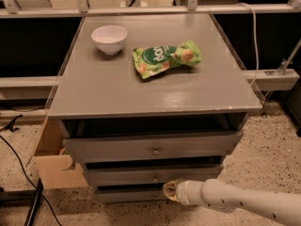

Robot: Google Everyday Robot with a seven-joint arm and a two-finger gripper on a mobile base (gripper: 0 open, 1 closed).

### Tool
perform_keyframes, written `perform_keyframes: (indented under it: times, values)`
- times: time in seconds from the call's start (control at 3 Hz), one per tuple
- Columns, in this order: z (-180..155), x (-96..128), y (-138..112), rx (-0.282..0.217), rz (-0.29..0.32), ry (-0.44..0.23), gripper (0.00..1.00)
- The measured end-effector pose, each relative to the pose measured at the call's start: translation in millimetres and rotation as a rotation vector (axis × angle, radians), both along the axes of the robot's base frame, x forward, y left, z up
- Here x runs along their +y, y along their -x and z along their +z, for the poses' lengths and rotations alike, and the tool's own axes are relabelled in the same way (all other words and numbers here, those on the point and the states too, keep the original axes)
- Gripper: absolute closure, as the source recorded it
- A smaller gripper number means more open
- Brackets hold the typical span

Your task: Close middle drawer

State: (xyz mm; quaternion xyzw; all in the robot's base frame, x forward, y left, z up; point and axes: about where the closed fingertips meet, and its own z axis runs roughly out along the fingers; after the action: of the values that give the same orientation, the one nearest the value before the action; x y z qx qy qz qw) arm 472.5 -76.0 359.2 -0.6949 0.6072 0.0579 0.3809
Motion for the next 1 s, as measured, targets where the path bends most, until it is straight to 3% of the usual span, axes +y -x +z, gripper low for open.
perform_keyframes:
  times: [0.67,1.0]
  values:
    - [14,-30,48,0.155,-0.038,-0.086,1.00]
    - [20,-51,69,0.219,-0.076,-0.095,0.82]
